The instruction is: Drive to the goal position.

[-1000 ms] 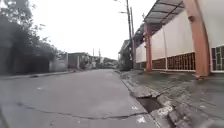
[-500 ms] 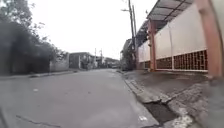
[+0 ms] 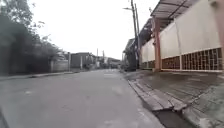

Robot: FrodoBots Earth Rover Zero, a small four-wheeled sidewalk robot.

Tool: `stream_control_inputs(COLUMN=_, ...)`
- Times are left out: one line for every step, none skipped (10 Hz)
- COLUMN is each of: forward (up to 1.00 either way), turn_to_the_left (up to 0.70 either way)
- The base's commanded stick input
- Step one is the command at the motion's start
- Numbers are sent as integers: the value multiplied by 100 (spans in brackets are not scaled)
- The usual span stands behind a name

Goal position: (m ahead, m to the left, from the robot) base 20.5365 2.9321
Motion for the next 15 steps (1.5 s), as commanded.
stream_control_inputs(forward=70, turn_to_the_left=-35)
stream_control_inputs(forward=70, turn_to_the_left=-22)
stream_control_inputs(forward=70, turn_to_the_left=-3)
stream_control_inputs(forward=70, turn_to_the_left=0)
stream_control_inputs(forward=70, turn_to_the_left=0)
stream_control_inputs(forward=70, turn_to_the_left=0)
stream_control_inputs(forward=70, turn_to_the_left=0)
stream_control_inputs(forward=70, turn_to_the_left=0)
stream_control_inputs(forward=70, turn_to_the_left=0)
stream_control_inputs(forward=70, turn_to_the_left=0)
stream_control_inputs(forward=70, turn_to_the_left=0)
stream_control_inputs(forward=70, turn_to_the_left=0)
stream_control_inputs(forward=70, turn_to_the_left=0)
stream_control_inputs(forward=70, turn_to_the_left=0)
stream_control_inputs(forward=70, turn_to_the_left=-25)
